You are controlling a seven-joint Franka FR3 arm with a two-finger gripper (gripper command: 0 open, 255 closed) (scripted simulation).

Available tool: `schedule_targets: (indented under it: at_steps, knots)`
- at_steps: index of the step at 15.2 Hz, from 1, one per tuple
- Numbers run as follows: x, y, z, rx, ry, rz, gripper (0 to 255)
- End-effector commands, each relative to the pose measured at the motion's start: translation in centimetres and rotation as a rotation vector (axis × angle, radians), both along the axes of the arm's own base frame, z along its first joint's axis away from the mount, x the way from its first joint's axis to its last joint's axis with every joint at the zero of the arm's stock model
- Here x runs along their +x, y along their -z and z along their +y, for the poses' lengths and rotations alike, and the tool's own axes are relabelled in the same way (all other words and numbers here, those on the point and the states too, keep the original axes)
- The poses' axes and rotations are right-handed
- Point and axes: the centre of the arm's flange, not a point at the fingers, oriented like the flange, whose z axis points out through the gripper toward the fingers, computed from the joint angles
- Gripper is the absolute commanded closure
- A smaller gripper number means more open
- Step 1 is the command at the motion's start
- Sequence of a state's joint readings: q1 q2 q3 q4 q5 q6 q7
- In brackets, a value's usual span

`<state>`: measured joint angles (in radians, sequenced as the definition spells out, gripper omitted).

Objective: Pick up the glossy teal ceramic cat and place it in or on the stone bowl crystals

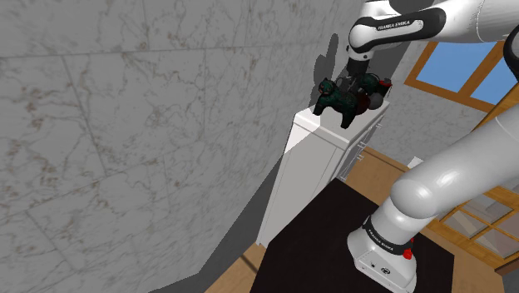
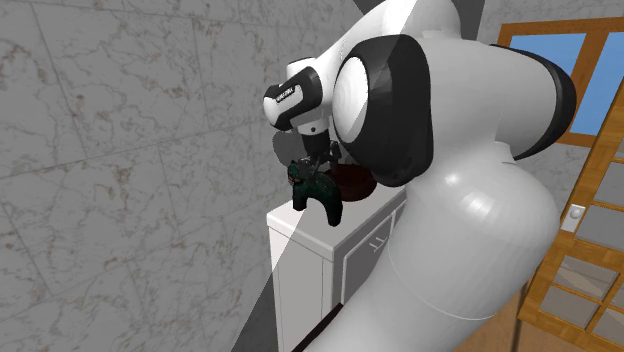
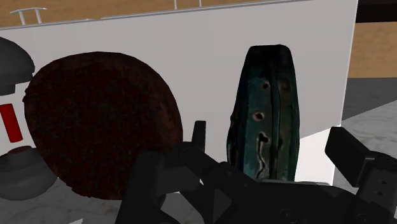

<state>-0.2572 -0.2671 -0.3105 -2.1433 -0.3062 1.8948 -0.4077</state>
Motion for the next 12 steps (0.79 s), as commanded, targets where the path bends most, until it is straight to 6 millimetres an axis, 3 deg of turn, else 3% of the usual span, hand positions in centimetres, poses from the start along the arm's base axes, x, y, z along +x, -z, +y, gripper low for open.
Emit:
schedule_targets:
  at_steps: [1,4,5,12]
  knots:
    - [-0.01,0.05,0.00,0.000,0.000,0.000,0]
    - [-0.01,0.04,0.00,0.000,0.000,0.000,0]
    - [-0.01,0.04,0.00,0.000,0.000,0.000,255]
    - [0.00,0.05,0.03,0.000,0.000,0.000,255]
